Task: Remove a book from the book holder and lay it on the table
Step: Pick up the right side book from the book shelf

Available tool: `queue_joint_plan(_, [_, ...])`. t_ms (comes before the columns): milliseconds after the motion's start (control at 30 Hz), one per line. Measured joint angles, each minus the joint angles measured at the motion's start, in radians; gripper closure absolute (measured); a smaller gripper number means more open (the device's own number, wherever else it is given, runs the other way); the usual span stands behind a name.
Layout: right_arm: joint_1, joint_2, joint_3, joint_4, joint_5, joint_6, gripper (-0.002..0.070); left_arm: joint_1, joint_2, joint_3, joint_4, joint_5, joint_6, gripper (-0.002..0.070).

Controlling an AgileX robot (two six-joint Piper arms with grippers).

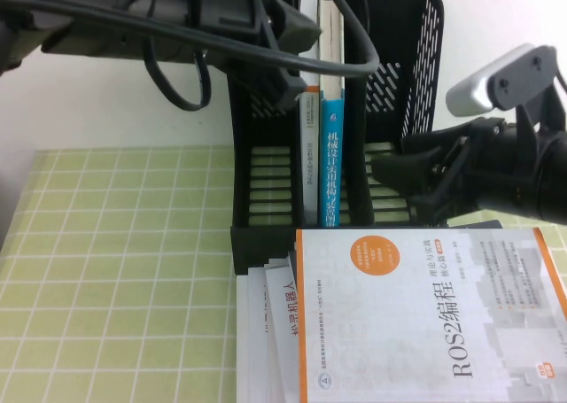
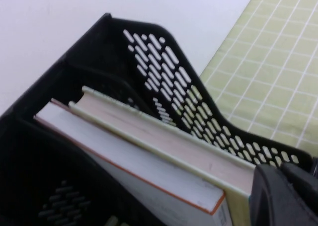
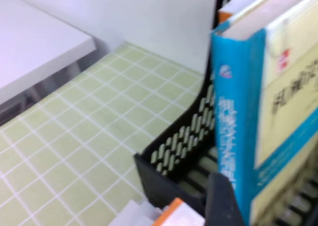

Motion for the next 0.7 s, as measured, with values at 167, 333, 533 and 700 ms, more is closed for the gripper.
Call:
queue_joint_plan(167, [0.013, 0.059, -0.024, 0.047, 0.043, -0.086, 0.0277, 0.0, 0.016, 0.0, 0.06, 0.004, -0.06, 0.0678])
queue_joint_plan(333, [0.037, 0.172, -0.111, 0.055, 0.041, -0.097, 0.0277, 0.0, 0.029, 0.0, 0.063, -0.008, -0.071, 0.0678])
queue_joint_plan(533, [0.05, 0.28, -0.201, 0.057, -0.001, -0.067, 0.0277, 0.0, 0.031, 0.0, 0.067, -0.014, -0.071, 0.0678])
queue_joint_plan(700, [0.057, 0.318, -0.234, 0.058, -0.041, -0.05, 0.0276, 0.0, 0.031, 0.0, 0.067, -0.014, -0.073, 0.0678])
